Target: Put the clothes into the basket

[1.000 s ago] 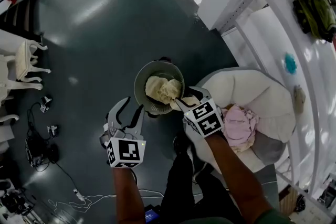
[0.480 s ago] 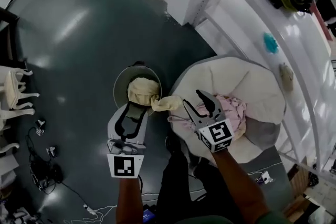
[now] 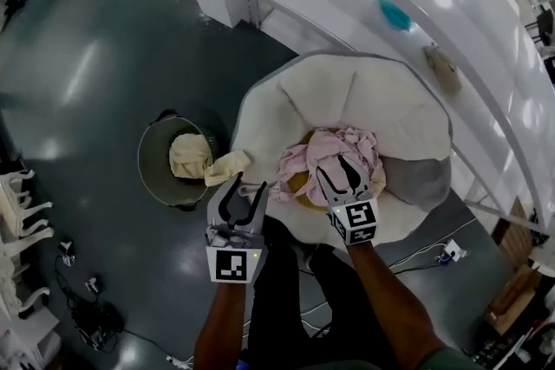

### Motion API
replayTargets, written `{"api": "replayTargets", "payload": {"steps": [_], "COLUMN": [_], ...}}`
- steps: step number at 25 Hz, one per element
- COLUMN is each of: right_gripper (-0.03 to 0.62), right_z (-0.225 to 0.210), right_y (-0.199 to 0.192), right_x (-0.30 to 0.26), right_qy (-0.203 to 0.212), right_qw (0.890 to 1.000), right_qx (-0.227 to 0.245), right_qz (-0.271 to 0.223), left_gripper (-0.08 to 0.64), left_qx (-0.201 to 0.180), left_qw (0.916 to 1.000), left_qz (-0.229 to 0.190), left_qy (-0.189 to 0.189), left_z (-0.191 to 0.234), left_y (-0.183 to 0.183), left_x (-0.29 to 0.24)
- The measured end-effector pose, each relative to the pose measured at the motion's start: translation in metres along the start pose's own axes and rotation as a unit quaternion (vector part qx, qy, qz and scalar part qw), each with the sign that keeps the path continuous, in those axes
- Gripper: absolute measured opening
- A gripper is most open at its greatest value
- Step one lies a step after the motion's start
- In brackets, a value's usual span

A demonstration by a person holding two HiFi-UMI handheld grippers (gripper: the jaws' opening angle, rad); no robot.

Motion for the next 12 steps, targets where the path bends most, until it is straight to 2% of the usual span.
{"api": "replayTargets", "payload": {"steps": [3,6,12], "right_gripper": [0.216,0.225,0.273], "right_z": [-0.037,-0.071,-0.13], "right_y": [-0.047,-0.097,-0.208], "right_x": [0.015,0.026,0.022], "right_qy": [-0.03,-0.042,-0.03], "right_qw": [0.999,0.998,0.993], "right_qx": [-0.022,-0.045,-0.097], "right_qz": [0.007,0.017,0.052], "left_gripper": [0.172,0.172,0.172], "left_qx": [0.027,0.056,0.061], "left_qw": [0.9996,0.9982,0.9938], "left_qz": [-0.003,0.014,0.081], "left_qy": [-0.011,-0.018,-0.046], "left_z": [-0.044,-0.083,-0.165], "left_y": [-0.025,-0.06,-0.163], "left_x": [-0.029,-0.06,-0.128]}}
Point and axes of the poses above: the fingertips, and each gripper's own axes: x backward along the fingers, z to its left, y out of its top, the point moved 5 cm from there along x, backward along the fingers, and after that the axes turned 8 degrees about y, right-handed, at the moved point
